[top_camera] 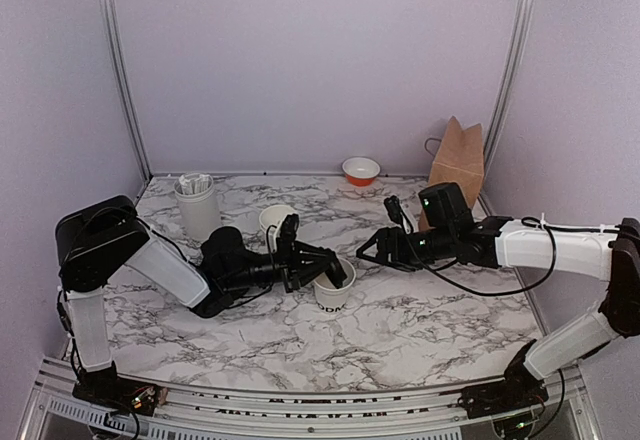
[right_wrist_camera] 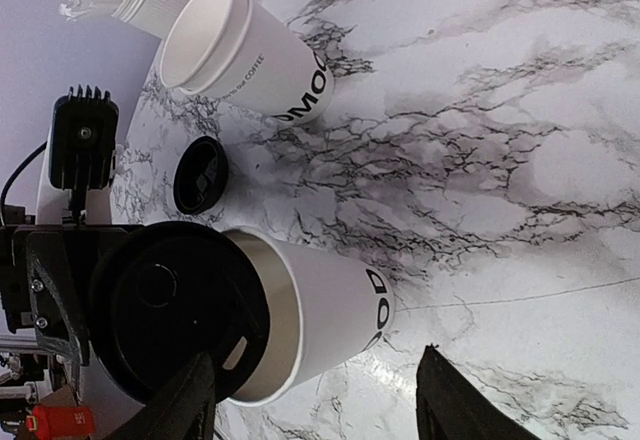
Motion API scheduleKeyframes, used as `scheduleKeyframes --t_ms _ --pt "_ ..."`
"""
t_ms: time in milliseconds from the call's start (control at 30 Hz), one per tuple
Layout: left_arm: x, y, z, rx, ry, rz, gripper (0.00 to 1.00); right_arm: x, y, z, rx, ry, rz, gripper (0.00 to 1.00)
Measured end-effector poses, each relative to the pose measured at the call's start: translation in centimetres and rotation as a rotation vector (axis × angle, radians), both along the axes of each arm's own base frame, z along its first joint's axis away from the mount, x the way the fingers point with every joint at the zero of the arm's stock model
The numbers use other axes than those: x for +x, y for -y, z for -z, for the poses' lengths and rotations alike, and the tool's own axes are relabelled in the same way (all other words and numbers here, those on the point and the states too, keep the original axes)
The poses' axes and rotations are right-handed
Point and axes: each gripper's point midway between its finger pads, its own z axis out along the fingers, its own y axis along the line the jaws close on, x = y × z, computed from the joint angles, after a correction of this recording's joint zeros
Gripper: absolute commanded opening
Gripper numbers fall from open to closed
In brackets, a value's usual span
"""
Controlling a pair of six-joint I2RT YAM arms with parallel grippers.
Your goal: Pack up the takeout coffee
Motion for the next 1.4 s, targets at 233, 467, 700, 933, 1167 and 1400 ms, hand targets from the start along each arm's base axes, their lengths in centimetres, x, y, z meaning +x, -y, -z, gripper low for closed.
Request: scheduleKeyframes --t_ms 233,467,700,933,1167,1400 --pt "-0.1 -0.5 0.7 0.014 -0.012 -0.006 0.19 -0.1 -0.2 0.1 -0.005 0.001 -0.007 0.66" --pt "-0.2 -1.0 0.4 0.014 -0.006 -0.011 0.20 0.0 -0.5 0.0 -0.013 0.008 -0.006 0.66" --pt "-0.3 -1.8 -0.6 0.024 0.022 -0.026 0.20 0.3 -0.7 -0.6 -0.029 0.047 -0.008 0.66" --pt "0.3 -3.8 0.1 0.154 0.055 -0.099 0.20 0.0 -0.9 0.3 -0.081 0.051 -0.018 0.66" --pt "1.4 -5.1 2.5 0.438 0.126 -0.173 0.20 -0.4 -1.5 1.1 -0.107 0.039 -0.038 0.65" --pt "1.9 -5.2 4.2 0.680 0.200 -0.191 0.19 -0.3 -1.7 1.4 -0.119 0.039 -0.039 0.64"
